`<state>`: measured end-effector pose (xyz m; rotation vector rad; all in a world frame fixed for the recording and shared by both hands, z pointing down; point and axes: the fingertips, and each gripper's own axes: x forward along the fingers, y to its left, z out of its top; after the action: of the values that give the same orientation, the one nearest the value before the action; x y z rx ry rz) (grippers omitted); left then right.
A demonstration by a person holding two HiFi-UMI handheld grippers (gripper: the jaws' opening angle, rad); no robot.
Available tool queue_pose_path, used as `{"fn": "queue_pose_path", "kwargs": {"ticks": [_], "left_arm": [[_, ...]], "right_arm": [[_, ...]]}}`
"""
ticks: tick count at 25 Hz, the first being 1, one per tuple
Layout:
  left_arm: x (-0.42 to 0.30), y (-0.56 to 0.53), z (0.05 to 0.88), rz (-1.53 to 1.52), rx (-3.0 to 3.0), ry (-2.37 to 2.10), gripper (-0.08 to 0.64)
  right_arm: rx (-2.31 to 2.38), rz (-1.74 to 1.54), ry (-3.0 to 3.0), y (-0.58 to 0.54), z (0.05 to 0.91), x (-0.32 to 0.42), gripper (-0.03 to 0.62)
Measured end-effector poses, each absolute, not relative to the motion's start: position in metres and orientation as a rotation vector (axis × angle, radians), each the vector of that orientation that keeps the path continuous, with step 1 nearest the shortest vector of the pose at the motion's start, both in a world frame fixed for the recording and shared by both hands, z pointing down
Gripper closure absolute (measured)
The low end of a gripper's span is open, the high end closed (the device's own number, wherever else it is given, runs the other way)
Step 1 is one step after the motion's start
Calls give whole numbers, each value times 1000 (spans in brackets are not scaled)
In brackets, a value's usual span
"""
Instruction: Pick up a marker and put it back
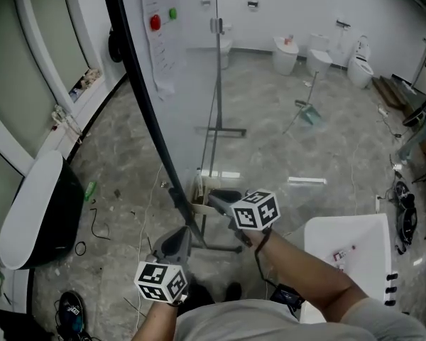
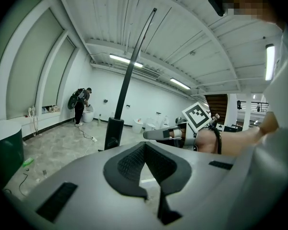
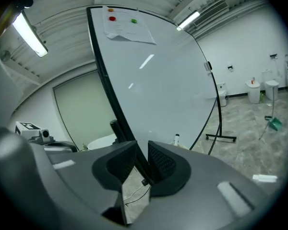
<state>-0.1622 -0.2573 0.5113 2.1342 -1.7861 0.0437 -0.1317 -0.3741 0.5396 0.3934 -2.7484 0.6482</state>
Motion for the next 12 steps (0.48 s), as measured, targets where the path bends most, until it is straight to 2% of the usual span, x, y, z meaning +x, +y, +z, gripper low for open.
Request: {"fn": "queue_pose_path", "kwargs": {"ticks": [6, 12], "left_arm": [[-169, -278, 520, 21, 2138, -1755, 558], [-187, -292, 533, 22, 2130, -1737, 558]], "right_arm": [[416, 724, -2628, -416, 574, -155, 502], [435, 720, -2527, -451, 605, -188, 486]]}}
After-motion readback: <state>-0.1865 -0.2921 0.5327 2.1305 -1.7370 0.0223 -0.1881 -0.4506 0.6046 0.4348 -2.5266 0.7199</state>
